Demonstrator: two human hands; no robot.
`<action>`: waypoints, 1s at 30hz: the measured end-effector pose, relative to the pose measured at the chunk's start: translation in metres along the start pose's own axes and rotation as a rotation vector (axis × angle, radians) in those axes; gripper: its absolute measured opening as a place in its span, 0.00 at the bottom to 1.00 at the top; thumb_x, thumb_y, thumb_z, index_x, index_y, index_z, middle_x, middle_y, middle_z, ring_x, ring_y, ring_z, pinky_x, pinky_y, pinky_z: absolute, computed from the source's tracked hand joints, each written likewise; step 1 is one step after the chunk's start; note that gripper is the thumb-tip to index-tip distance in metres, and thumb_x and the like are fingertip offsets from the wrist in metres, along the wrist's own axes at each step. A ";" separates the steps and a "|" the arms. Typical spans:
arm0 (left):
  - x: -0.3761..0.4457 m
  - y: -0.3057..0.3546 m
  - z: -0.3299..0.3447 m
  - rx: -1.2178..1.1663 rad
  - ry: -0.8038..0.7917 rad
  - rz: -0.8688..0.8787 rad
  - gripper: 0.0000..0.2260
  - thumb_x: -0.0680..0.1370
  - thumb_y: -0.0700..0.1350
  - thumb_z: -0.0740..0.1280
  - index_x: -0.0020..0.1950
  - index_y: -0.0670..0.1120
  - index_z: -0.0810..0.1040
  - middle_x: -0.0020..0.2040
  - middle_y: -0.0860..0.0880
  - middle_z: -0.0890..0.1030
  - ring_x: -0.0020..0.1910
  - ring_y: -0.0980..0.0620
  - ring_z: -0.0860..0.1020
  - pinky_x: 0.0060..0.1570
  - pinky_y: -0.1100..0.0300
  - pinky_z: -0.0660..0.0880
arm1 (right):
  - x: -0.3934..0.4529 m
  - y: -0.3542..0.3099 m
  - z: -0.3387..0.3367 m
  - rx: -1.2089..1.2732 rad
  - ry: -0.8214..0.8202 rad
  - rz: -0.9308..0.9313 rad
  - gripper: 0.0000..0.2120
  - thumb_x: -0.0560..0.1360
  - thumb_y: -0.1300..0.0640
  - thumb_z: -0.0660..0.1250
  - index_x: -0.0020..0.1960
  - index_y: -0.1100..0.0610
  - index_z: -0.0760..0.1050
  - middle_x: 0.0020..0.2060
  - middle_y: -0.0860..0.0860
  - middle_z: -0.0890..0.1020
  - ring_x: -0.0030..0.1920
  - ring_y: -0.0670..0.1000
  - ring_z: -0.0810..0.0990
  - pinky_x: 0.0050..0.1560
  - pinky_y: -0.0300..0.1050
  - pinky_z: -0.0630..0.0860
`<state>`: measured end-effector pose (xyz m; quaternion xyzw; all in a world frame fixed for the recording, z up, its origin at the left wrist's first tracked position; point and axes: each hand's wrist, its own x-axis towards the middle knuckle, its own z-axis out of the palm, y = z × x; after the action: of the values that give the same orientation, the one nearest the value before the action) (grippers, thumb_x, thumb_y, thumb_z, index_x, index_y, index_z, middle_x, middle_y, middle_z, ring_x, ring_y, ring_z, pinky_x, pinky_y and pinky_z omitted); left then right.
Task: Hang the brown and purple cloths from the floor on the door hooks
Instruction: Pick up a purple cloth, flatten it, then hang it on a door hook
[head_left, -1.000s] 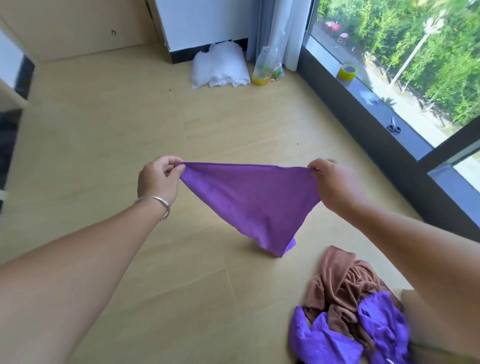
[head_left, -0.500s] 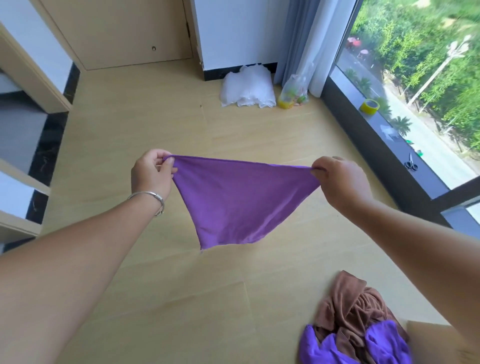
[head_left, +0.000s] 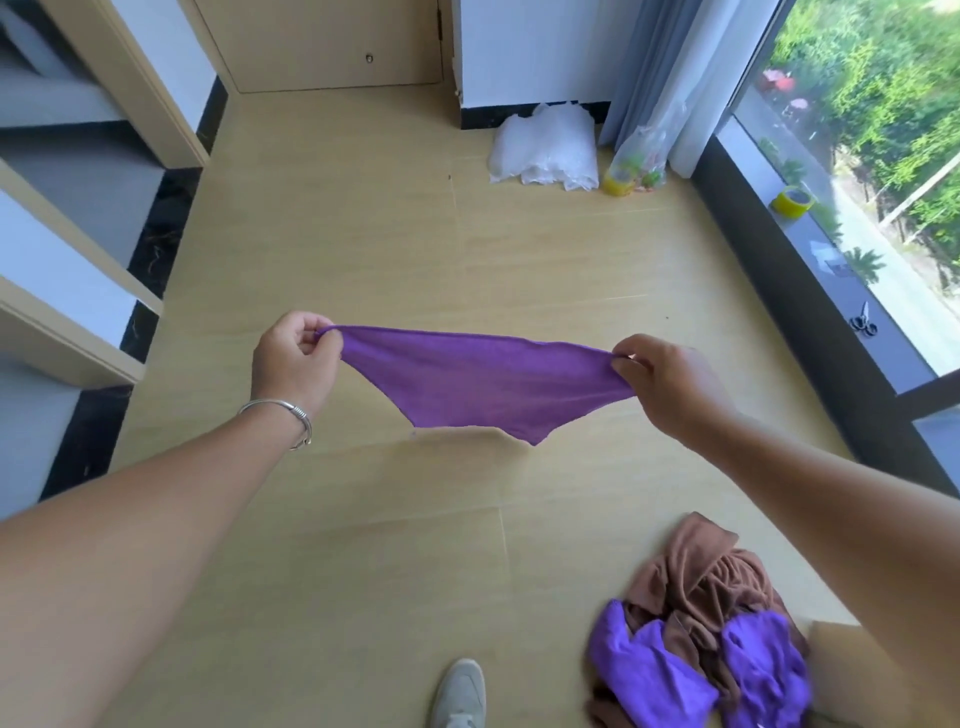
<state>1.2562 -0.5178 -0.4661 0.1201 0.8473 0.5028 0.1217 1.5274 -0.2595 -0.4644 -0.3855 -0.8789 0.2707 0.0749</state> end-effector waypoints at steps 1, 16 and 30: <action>-0.016 -0.012 -0.002 0.018 -0.003 -0.015 0.07 0.67 0.49 0.62 0.37 0.62 0.76 0.39 0.51 0.83 0.41 0.48 0.83 0.45 0.50 0.79 | -0.015 0.006 0.007 0.007 -0.027 0.001 0.06 0.77 0.52 0.61 0.44 0.43 0.74 0.34 0.43 0.78 0.35 0.47 0.75 0.36 0.44 0.71; -0.215 -0.220 0.007 0.221 -0.085 -0.226 0.05 0.73 0.43 0.65 0.40 0.53 0.78 0.33 0.56 0.78 0.27 0.62 0.74 0.32 0.62 0.69 | -0.219 0.112 0.156 -0.068 -0.349 0.062 0.04 0.77 0.51 0.65 0.48 0.47 0.79 0.32 0.43 0.77 0.37 0.50 0.77 0.39 0.45 0.72; -0.181 -0.359 0.059 0.237 -0.297 -0.293 0.04 0.76 0.42 0.67 0.44 0.51 0.80 0.39 0.52 0.81 0.37 0.51 0.80 0.40 0.61 0.73 | -0.197 0.173 0.292 -0.109 -0.346 0.188 0.07 0.78 0.52 0.64 0.49 0.50 0.80 0.43 0.49 0.83 0.46 0.54 0.79 0.41 0.45 0.70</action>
<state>1.4172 -0.6948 -0.7942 0.0821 0.8815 0.3536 0.3018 1.6744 -0.4267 -0.7873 -0.4172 -0.8521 0.2908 -0.1238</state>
